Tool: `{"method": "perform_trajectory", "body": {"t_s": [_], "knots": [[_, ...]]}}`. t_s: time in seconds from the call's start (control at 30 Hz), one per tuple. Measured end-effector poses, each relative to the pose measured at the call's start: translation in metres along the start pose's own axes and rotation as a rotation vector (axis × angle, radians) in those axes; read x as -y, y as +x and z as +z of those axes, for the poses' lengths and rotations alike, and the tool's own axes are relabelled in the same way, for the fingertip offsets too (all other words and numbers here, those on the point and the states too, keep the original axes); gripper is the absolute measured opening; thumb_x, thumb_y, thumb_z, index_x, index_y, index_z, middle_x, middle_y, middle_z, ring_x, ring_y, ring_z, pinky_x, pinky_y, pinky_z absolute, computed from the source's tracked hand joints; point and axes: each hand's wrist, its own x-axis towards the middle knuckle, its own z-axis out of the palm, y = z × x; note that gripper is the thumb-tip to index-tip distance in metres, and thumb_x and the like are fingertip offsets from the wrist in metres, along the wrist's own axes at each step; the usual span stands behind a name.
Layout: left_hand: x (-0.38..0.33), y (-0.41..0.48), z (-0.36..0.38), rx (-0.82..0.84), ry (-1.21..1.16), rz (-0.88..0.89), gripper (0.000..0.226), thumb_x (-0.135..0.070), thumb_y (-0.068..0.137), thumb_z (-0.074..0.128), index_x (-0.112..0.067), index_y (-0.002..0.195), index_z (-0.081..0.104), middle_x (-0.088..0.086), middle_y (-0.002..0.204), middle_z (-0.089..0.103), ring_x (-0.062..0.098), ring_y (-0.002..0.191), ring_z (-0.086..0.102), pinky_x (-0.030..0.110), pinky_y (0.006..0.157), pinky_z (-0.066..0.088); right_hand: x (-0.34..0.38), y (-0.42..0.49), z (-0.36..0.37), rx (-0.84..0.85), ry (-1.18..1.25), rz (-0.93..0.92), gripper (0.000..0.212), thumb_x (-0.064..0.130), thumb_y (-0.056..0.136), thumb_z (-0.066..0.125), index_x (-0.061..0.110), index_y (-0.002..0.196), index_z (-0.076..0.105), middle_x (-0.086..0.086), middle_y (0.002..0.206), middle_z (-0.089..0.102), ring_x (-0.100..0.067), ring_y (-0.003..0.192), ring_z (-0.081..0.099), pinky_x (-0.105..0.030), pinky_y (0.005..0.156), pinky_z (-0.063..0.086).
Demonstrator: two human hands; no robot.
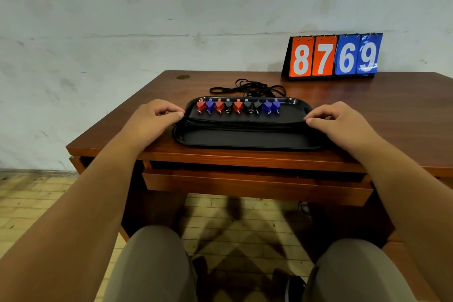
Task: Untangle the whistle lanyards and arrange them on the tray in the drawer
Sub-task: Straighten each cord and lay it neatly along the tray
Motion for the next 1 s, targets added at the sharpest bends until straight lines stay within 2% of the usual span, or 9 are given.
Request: {"method": "perform_trajectory", "body": {"t_s": [0.17, 0.3, 0.43, 0.57, 0.67, 0.77, 0.87, 1.0], "knots": [[0.004, 0.002, 0.001, 0.012, 0.010, -0.012, 0.009, -0.036, 0.099, 0.074, -0.037, 0.101, 0.083, -0.017, 0.112, 0.073, 0.004, 0.108, 0.063, 0.020, 0.084, 0.041, -0.003, 0.002, 0.000, 0.008, -0.005, 0.010, 0.014, 0.024, 0.104, 0.069, 0.025, 0.108, 0.082, 0.019, 0.098, 0.059, -0.002, 0.091, 0.055, -0.017, 0.075, 0.037], [0.007, 0.001, 0.001, -0.018, -0.038, -0.042, 0.007, -0.037, 0.097, 0.077, -0.038, 0.096, 0.084, -0.016, 0.102, 0.077, 0.007, 0.103, 0.067, 0.028, 0.087, 0.046, -0.005, 0.004, 0.001, 0.020, -0.003, 0.018, 0.015, 0.022, 0.103, 0.069, 0.028, 0.100, 0.082, 0.015, 0.101, 0.067, -0.004, 0.094, 0.060, -0.022, 0.080, 0.044], [0.006, 0.001, 0.001, -0.020, -0.036, -0.047, 0.007, -0.038, 0.096, 0.078, -0.041, 0.094, 0.084, -0.017, 0.099, 0.078, 0.009, 0.102, 0.069, 0.032, 0.090, 0.048, -0.008, 0.007, 0.001, 0.035, -0.002, 0.035, 0.015, 0.022, 0.103, 0.069, 0.027, 0.101, 0.083, 0.012, 0.103, 0.072, -0.006, 0.096, 0.063, -0.020, 0.075, 0.041], [-0.001, -0.002, 0.000, -0.060, -0.077, -0.041, 0.007, -0.037, 0.096, 0.076, -0.036, 0.095, 0.084, -0.016, 0.106, 0.078, 0.006, 0.104, 0.068, 0.028, 0.090, 0.047, -0.004, 0.004, 0.000, 0.004, 0.062, 0.065, 0.019, 0.037, 0.104, 0.066, 0.027, 0.107, 0.081, 0.018, 0.103, 0.066, -0.004, 0.094, 0.060, -0.022, 0.074, 0.041], [-0.013, -0.006, 0.001, -0.088, 0.016, -0.005, 0.011, -0.033, 0.101, 0.071, -0.034, 0.097, 0.081, -0.020, 0.104, 0.071, -0.003, 0.099, 0.063, 0.019, 0.084, 0.043, 0.000, 0.004, -0.002, -0.036, 0.147, 0.170, 0.022, 0.048, 0.101, 0.064, 0.034, 0.106, 0.080, 0.011, 0.112, 0.065, -0.010, 0.102, 0.059, -0.032, 0.087, 0.044], [-0.021, -0.008, 0.003, -0.111, 0.119, 0.051, 0.016, -0.026, 0.104, 0.066, -0.032, 0.099, 0.079, -0.020, 0.102, 0.067, -0.004, 0.091, 0.060, 0.016, 0.080, 0.042, 0.007, 0.006, -0.006, -0.065, 0.248, 0.273, 0.024, 0.046, 0.098, 0.064, 0.034, 0.108, 0.081, 0.010, 0.115, 0.072, -0.012, 0.104, 0.061, -0.037, 0.091, 0.046], [-0.031, -0.004, 0.005, -0.148, 0.146, 0.050, 0.019, -0.022, 0.104, 0.064, -0.030, 0.103, 0.081, -0.013, 0.108, 0.072, -0.001, 0.093, 0.061, 0.016, 0.078, 0.043, 0.012, 0.013, -0.008, -0.067, 0.267, 0.330, 0.025, 0.043, 0.098, 0.063, 0.032, 0.110, 0.081, 0.007, 0.115, 0.072, -0.010, 0.100, 0.060, -0.037, 0.089, 0.047], [-0.054, 0.010, 0.011, -0.093, 0.167, 0.100, 0.019, -0.024, 0.106, 0.063, -0.033, 0.105, 0.080, -0.014, 0.111, 0.075, -0.004, 0.095, 0.062, 0.014, 0.076, 0.042, 0.016, 0.024, -0.010, -0.048, 0.244, 0.339, 0.021, 0.037, 0.100, 0.064, 0.029, 0.110, 0.081, 0.006, 0.114, 0.071, -0.010, 0.097, 0.058, -0.038, 0.089, 0.047]]}}
